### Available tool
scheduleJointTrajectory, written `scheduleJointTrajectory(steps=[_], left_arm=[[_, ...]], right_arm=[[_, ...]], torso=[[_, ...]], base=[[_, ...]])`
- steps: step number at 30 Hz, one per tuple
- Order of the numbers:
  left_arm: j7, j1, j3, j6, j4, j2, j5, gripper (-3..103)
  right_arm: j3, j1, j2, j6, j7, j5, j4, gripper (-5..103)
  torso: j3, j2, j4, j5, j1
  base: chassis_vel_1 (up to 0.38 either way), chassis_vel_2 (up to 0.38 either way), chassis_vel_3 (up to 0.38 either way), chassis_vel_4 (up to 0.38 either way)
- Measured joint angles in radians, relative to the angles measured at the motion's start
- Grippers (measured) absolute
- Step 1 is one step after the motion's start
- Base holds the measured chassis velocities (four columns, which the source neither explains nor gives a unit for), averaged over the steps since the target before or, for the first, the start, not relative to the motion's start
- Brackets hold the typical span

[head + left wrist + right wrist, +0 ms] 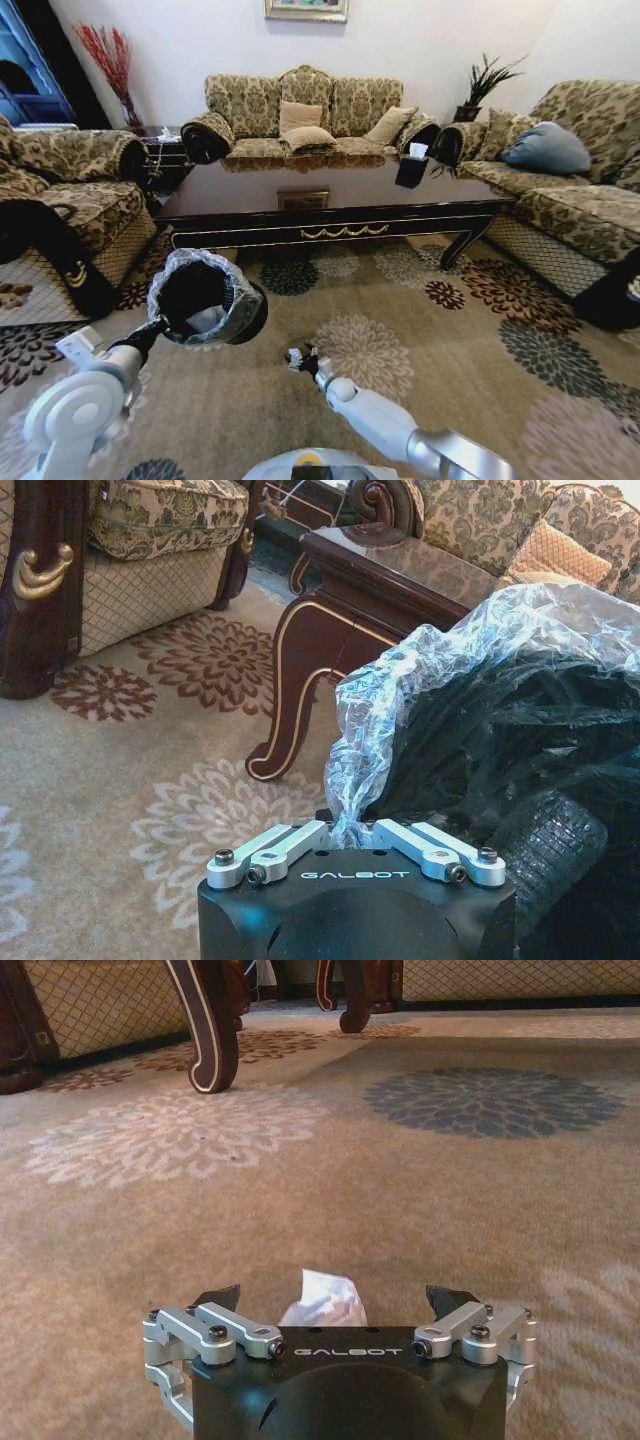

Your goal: Move to the front of the table and pick up the trash from the floor, then place it into the trash bin.

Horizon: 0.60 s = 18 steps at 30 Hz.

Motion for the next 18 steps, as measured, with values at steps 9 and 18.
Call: scheduleJointTrajectory(steps=[9,18], left_arm=[[0.003,0.008,-0.003,-0.002,-0.004,0.004,0.004,2],[0.007,0.007,-0.003,-0.005,-0.001,0.004,0.004,2]], right_arm=[[0.055,0.014,0.063,0.057,-0.058,-0.037,-0.108,100],[0.062,0.007,0.070,0.056,-0.063,-0.073,-0.127,94]], torso=[[0.000,0.000,0.0002,0.0001,0.000],[0.000,0.000,0.0001,0.0000,0.000]], base=[[0.000,0.000,0.000,0.000],[0.000,0.000,0.000,0.000]])
